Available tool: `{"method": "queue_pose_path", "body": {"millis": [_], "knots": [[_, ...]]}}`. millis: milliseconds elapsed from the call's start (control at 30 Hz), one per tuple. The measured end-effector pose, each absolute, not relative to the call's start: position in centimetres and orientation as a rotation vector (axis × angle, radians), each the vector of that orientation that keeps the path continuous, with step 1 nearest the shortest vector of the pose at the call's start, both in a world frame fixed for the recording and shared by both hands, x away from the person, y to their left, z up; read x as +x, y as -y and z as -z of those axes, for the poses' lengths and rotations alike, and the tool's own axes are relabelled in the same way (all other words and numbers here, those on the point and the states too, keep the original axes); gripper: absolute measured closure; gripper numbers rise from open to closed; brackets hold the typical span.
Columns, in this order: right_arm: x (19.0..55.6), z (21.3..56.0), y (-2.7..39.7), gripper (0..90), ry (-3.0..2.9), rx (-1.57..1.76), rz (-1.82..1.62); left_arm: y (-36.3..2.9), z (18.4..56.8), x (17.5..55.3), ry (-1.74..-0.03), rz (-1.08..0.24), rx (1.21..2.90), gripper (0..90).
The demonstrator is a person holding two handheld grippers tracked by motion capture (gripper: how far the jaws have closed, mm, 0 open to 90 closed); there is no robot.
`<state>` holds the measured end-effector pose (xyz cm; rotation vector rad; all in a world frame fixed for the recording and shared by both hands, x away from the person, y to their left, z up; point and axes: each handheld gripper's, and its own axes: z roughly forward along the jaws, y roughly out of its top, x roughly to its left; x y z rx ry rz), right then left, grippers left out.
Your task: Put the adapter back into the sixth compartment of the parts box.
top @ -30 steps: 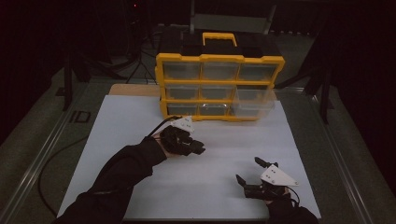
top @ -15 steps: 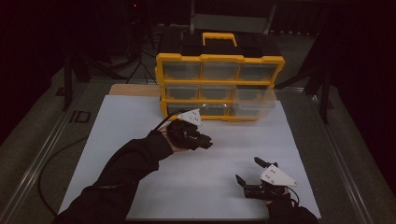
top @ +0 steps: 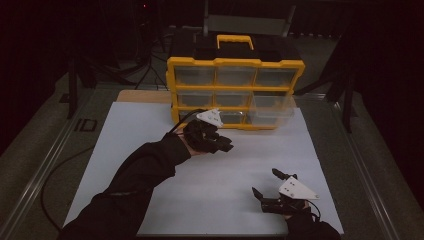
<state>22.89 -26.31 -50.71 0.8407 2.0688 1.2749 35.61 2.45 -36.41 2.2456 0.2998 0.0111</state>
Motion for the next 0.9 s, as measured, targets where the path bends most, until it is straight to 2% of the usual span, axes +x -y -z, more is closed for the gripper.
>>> {"method": "queue_pose_path", "body": {"millis": [900], "knots": [[22.8,50.6,26.4,9.5,-2.071,0.844,-1.285,1.5,32.2,38.1,-0.335,-0.079,2.195,76.7]]}}
